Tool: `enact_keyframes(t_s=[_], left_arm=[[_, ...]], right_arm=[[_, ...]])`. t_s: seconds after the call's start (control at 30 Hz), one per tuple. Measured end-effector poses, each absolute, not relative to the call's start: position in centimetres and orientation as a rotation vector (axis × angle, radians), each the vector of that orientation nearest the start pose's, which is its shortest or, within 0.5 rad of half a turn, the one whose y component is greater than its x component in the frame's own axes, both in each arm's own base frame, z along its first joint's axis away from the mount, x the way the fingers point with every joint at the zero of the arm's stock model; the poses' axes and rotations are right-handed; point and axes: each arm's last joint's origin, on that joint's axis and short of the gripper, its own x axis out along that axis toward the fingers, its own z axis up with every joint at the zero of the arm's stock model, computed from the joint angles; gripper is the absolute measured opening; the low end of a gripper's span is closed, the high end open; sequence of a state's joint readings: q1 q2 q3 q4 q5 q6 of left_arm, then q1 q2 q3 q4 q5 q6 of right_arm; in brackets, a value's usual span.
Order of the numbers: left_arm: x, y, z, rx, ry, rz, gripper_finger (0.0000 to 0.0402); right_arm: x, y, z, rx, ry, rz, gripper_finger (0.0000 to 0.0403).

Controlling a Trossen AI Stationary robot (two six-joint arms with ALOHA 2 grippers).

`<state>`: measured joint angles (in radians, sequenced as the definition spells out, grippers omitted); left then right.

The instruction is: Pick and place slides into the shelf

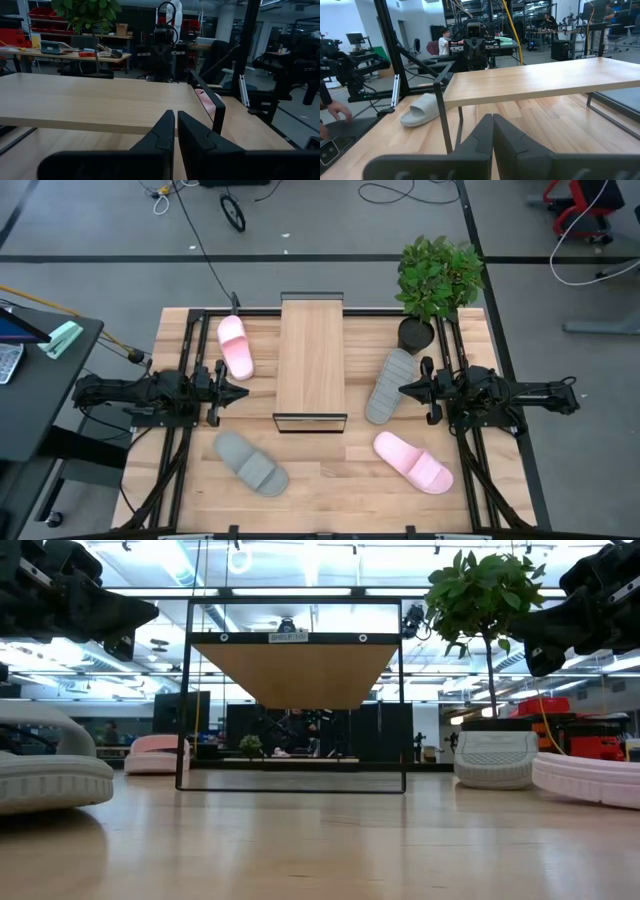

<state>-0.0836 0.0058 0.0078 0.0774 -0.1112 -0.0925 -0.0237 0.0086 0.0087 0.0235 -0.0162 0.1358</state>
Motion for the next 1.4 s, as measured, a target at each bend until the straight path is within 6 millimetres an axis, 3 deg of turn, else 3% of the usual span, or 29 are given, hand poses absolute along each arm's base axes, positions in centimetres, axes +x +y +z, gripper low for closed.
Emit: enact_keyframes(t_s=[1.03,1.4], left_arm=[[9.7,-0.49,17.31,-0.101,-0.08,0.024,0.0037],[9.7,-0.49,17.31,-0.101,-0.08,0.024,0.0024]], right_arm=[[9.77,-0.18,16.8,0.135,-0.024,-0.006,0.0014],[9.77,-0.19,16.8,0.135,-0.024,-0.006,0.0014]])
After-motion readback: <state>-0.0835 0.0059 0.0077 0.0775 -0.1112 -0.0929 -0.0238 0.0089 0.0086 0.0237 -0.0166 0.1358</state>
